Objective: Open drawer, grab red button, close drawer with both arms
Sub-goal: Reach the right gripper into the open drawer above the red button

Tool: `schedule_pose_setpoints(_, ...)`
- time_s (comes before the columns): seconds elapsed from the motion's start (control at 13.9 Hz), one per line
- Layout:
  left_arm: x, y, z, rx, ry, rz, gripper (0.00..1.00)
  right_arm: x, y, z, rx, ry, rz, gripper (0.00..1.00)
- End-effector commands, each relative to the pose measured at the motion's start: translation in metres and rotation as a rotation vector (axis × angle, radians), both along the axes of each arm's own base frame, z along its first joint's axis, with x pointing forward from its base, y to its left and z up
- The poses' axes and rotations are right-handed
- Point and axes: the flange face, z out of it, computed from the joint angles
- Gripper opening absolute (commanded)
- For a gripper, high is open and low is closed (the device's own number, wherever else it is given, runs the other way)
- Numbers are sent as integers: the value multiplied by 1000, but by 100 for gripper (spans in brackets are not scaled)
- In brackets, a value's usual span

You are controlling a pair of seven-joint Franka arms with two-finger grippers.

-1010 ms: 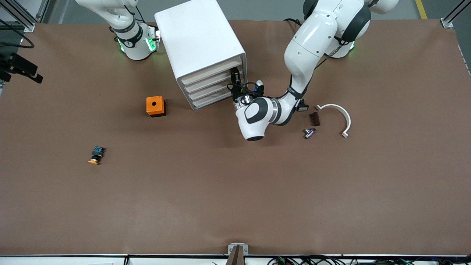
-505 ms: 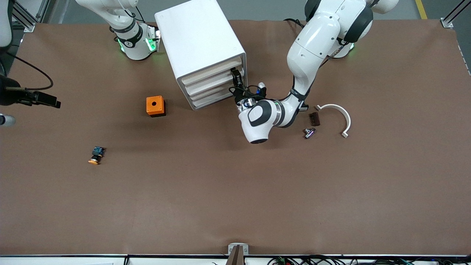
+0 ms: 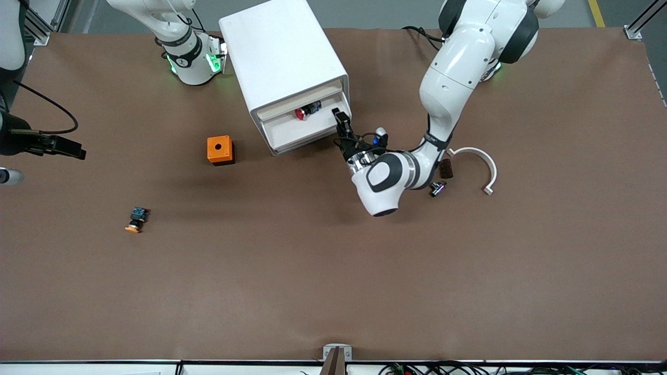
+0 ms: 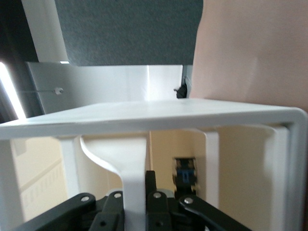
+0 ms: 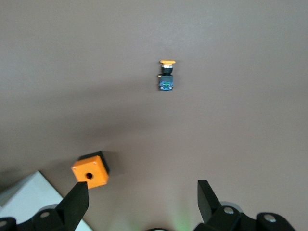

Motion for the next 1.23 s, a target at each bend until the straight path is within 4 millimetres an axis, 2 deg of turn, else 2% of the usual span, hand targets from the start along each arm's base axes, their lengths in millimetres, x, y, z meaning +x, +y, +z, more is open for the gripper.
schedule_pose_setpoints(0.0,30,9,17,-31,-62,65,9,1,46,4,31,3,-134,100)
schedule_pose_setpoints(0.14,42,18,18,-20,-85,88,10,1,75,5,90,20,-302,100)
schedule_pose_setpoints(0.22,48,25,18,-19,-90,104,10,-1,103,7,81,17,-320,100)
schedule_pose_setpoints(0.36,60,38,16,-10,-104,137,11,-5,146,9,61,14,-382,100)
schedule_pose_setpoints(0.65,75,57,16,-5,-110,174,13,-28,250,11,29,-6,-499,100)
schedule_pose_setpoints(0.79,81,65,16,-4,-114,190,14,-42,295,8,17,-27,-548,100)
schedule_pose_setpoints(0.87,84,68,16,-3,-115,197,14,-49,319,4,-4,-46,-560,100)
schedule_pose_setpoints(1.01,86,70,16,-1,-118,206,16,-64,373,-20,-44,-61,-599,100)
schedule_pose_setpoints(1.15,88,71,15,3,-122,214,18,-76,415,-40,-53,-82,-630,100)
